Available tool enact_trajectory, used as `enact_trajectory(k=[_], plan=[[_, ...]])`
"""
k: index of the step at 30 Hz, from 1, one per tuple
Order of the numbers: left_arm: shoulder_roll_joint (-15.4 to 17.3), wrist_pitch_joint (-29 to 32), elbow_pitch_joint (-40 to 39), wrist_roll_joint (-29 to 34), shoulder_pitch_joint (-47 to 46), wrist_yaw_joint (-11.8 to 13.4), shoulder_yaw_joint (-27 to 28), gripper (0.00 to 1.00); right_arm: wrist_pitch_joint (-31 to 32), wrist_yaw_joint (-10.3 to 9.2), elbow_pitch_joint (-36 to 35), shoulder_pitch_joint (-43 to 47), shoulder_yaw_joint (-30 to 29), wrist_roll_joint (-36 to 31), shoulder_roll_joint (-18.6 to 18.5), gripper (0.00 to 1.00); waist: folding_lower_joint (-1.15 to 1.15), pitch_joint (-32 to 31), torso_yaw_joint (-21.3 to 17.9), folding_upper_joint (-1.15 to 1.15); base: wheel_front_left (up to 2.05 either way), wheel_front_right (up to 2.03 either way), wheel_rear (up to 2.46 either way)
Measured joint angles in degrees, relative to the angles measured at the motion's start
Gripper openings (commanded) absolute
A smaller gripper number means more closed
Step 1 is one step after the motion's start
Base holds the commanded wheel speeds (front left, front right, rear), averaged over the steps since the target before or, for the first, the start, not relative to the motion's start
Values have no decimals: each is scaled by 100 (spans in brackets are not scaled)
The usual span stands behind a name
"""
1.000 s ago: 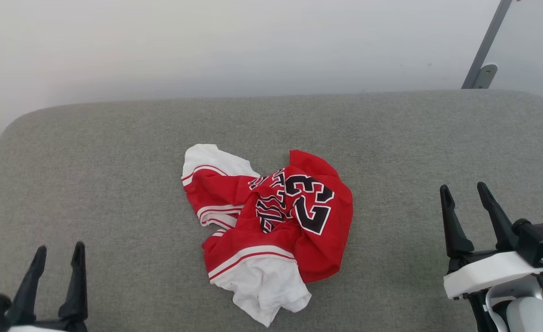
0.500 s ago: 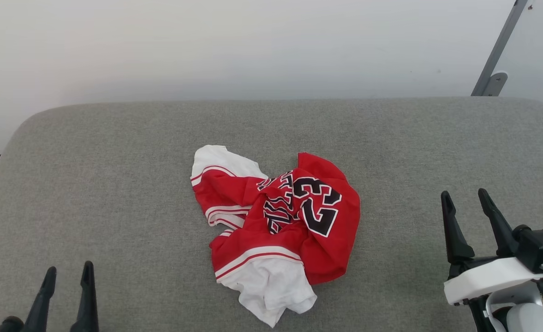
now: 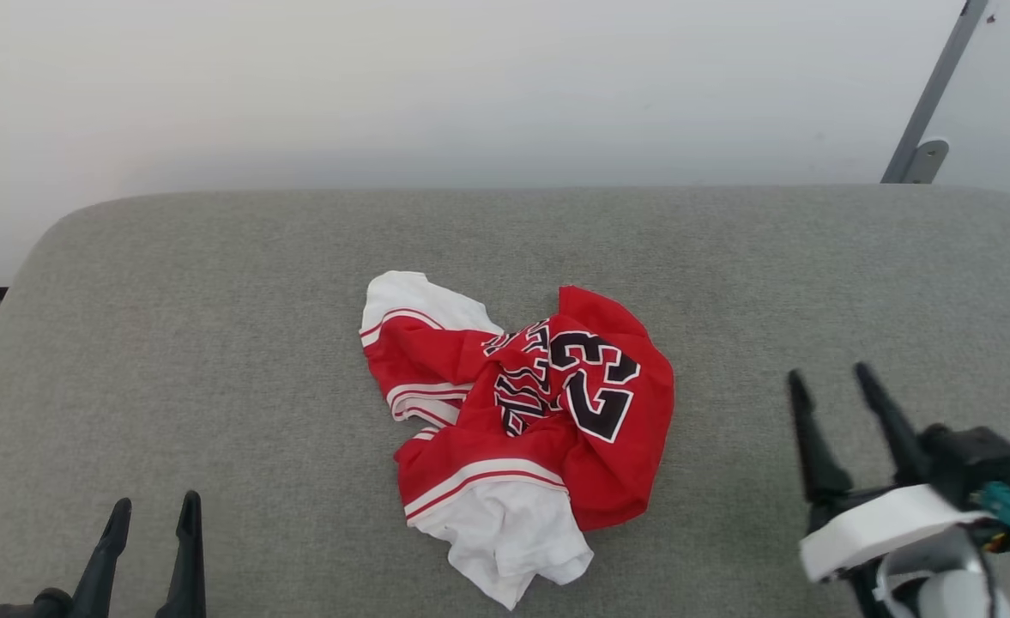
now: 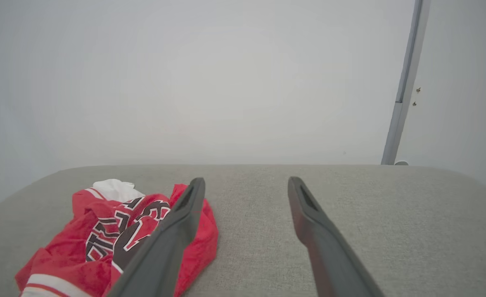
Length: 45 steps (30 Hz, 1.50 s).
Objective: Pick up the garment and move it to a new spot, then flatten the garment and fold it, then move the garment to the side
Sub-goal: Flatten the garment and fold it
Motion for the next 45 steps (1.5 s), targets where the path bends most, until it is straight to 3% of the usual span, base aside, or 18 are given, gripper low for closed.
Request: enact_trajectory(k=[5, 15, 24, 34, 35, 36, 37, 45], plan=[[11, 0, -73, 0, -59, -1, -40, 100, 547, 0, 7, 47, 892, 222, -214, 100, 0, 24, 143, 0, 0, 0, 0], [32, 0, -85, -15, -229, -1, -223, 100, 2015, 0, -148, -304, 2870, 1032, -1026, 100, 0, 202, 537, 0, 0, 0, 0], [-32, 0, 1, -80, -507, -1, -481, 100, 3004, 0, 126, -882, 3543, 1098, -1417, 100, 0, 449, 962, 0, 0, 0, 0], [-107, -1, 48, -197, -724, -1, -549, 100, 3383, 1, 886, -1575, 4342, 737, -1347, 100, 0, 744, 1257, 0, 0, 0, 0], [-111, -1, 48, -212, -743, -1, -548, 100, 3356, 1, 976, -1648, 4376, 736, -1325, 78, 0, 761, 1266, 0, 0, 0, 0], [-115, 0, 49, -222, -760, -1, -543, 100, 3298, 1, 1034, -1704, 4408, 760, -1298, 18, 0, 775, 1268, 0, 0, 0, 0], [-125, 0, 45, -235, -773, -1, -517, 100, 3241, 1, 1124, -1819, 4486, 781, -1289, 0, 0, 786, 1252, 0, 0, 0, 0], [-124, -1, 20, -261, -751, -1, -355, 100, 3268, 1, 739, -1952, 4113, 1015, -1605, 0, 0, 782, 1004, 0, 0, 0, 0]])
